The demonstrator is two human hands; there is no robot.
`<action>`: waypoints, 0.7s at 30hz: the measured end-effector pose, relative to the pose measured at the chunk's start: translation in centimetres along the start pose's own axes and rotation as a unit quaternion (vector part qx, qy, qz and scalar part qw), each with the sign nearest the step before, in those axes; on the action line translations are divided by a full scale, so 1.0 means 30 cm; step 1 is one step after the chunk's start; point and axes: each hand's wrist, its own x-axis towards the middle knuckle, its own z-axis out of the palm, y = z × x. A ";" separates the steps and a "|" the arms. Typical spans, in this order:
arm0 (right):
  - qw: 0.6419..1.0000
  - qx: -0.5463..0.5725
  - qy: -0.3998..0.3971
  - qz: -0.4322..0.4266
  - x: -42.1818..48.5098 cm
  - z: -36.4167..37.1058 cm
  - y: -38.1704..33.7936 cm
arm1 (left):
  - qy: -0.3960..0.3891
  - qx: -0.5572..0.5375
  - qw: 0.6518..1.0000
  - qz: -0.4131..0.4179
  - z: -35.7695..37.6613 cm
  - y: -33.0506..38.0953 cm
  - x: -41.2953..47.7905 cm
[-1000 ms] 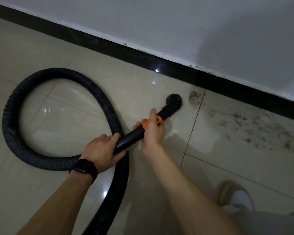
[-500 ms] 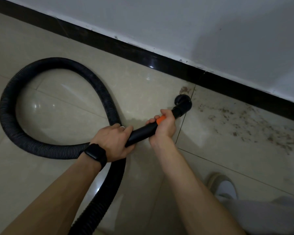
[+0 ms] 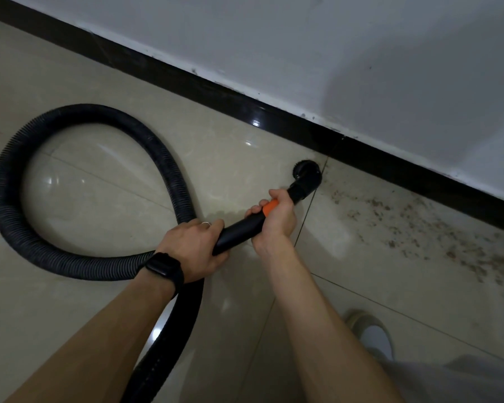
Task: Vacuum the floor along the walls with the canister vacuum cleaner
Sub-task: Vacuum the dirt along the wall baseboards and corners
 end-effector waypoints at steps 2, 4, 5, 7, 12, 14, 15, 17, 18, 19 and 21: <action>1.000 -0.004 -0.001 -0.004 0.009 0.007 -0.008 | -0.001 -0.012 1.000 -0.008 0.002 0.003 0.012; 1.000 -0.009 -0.003 -0.009 0.017 0.016 -0.017 | 0.004 -0.023 1.000 -0.016 0.001 0.009 0.027; 1.000 -0.011 -0.002 -0.011 0.022 0.021 -0.023 | 0.006 -0.022 1.000 -0.019 0.000 0.012 0.036; 1.000 -0.011 -0.001 -0.014 0.033 0.031 -0.037 | 0.009 -0.014 1.000 -0.019 0.001 0.015 0.056; 0.999 -0.014 -0.005 -0.032 0.077 0.048 -0.065 | 0.016 -0.002 1.000 -0.006 -0.001 0.028 0.110; 0.999 -0.015 -0.004 -0.038 0.093 0.055 -0.068 | 0.017 -0.005 1.000 -0.008 -0.002 0.027 0.124; 0.999 -0.016 -0.003 -0.040 0.099 0.059 -0.067 | 0.016 -0.012 1.000 -0.010 -0.001 0.023 0.130; 0.999 -0.019 0.004 -0.046 0.103 0.073 -0.063 | 0.012 -0.028 0.999 -0.019 0.001 0.009 0.138; 0.998 -0.023 0.008 -0.051 0.105 0.084 -0.059 | 0.012 -0.036 0.999 -0.027 0.002 -0.001 0.141; 0.998 -0.027 0.012 -0.055 0.106 0.097 -0.054 | 0.012 -0.046 0.998 -0.038 0.002 -0.013 0.143; 0.997 -0.041 0.017 -0.060 0.109 0.128 -0.035 | 0.004 -0.077 0.995 -0.068 0.003 -0.038 0.143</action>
